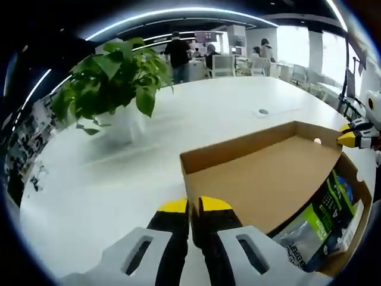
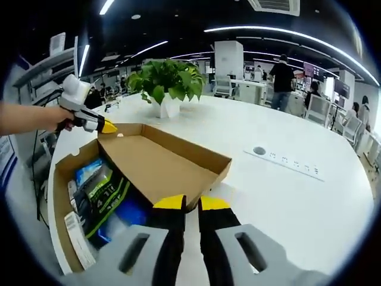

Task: Operate the shoe box by opening the lid, removing the specified soft item, and placing it in the target area until the item is outside and the box remains undamaged.

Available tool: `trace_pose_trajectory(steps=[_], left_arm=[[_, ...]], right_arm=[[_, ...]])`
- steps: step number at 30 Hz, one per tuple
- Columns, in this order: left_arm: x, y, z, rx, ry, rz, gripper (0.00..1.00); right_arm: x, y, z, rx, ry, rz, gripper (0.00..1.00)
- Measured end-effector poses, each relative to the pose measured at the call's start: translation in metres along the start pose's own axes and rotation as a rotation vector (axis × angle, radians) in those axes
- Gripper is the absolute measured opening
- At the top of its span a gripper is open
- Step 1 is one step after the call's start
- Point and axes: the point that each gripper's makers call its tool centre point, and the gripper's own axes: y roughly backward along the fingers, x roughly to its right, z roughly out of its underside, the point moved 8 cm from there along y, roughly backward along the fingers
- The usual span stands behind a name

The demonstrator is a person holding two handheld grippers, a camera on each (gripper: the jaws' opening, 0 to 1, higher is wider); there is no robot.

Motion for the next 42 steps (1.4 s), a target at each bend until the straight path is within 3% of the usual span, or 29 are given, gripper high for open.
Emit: trace_pose_trajectory(steps=[11,25,34,42], left_arm=[[0.001,-0.005,-0.001,-0.079,0.0,0.002,0.03],[0.0,-0.006,0.0,-0.102,0.047,0.006,0.03],[-0.003,-0.002,0.003,-0.06,0.093,0.019,0.06],[-0.003,0.01,-0.005,-0.009,0.092,0.015,0.14]], right_arm=[[-0.001,0.002,0.001,-0.014,0.005,-0.015,0.08],[-0.018,0.03,0.009,-0.015,-0.044,-0.041,0.1],[-0.04,0.025,0.01,-0.012,-0.033,-0.105,0.12],[-0.062,0.016,0.015,-0.061,-0.013,-0.194,0.13]])
